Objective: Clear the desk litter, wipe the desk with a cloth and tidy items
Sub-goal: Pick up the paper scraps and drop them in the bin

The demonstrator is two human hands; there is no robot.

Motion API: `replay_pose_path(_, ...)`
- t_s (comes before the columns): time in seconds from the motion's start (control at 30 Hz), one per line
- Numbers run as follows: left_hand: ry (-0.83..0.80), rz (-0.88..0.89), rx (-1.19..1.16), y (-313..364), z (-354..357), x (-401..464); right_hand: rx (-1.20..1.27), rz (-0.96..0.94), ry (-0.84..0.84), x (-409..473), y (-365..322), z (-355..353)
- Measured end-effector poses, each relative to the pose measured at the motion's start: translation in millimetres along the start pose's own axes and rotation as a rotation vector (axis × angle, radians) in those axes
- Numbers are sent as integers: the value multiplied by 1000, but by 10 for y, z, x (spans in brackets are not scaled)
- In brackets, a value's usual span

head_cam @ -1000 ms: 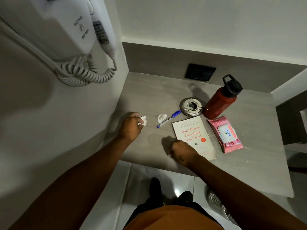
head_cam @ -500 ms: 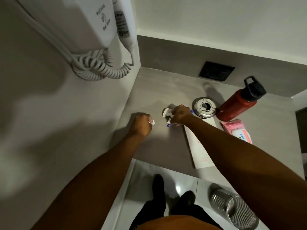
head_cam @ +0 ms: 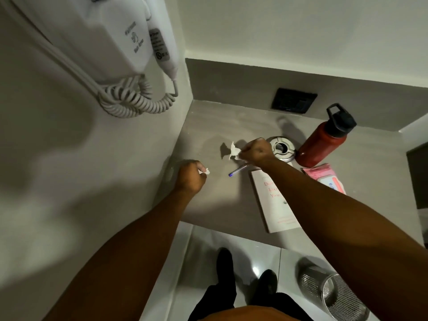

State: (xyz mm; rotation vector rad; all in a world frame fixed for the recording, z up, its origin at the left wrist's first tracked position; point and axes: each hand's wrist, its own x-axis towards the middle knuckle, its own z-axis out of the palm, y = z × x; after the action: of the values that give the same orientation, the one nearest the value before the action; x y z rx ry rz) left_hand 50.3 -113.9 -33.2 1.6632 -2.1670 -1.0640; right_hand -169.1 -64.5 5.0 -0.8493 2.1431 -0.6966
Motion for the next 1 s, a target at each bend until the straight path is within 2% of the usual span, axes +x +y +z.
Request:
replay_pose_path(0.17,-53,164,14,564,316,-25,262,123,120,-242,498,-414)
replay_pose_path(0.33,-151,405,61,1482,1042,-364,412,243,265,-742,1484,-1052)
replay_pose_path(0.47,-300,546,1,2205,1750,-858,581,344,387,-1286,2286,-1596)
replay_pose_path(0.6,-466,711,27,2838,2541,-1538,687,450,514,-1993,3098,-2070)
replay_pose_path(0.7,-591,771,66,3206,3158,-2157,767,549,648,-2511,3722,-2351)
replay_pose_path(0.87,-840,860,183,3278,3966,-3057,910,773,806,-3200,4687,-2342)
replay_pose_path(1.0,-1060,822,289,2820,4621,-3455,995,1011,868,-3436,5456,-1864)
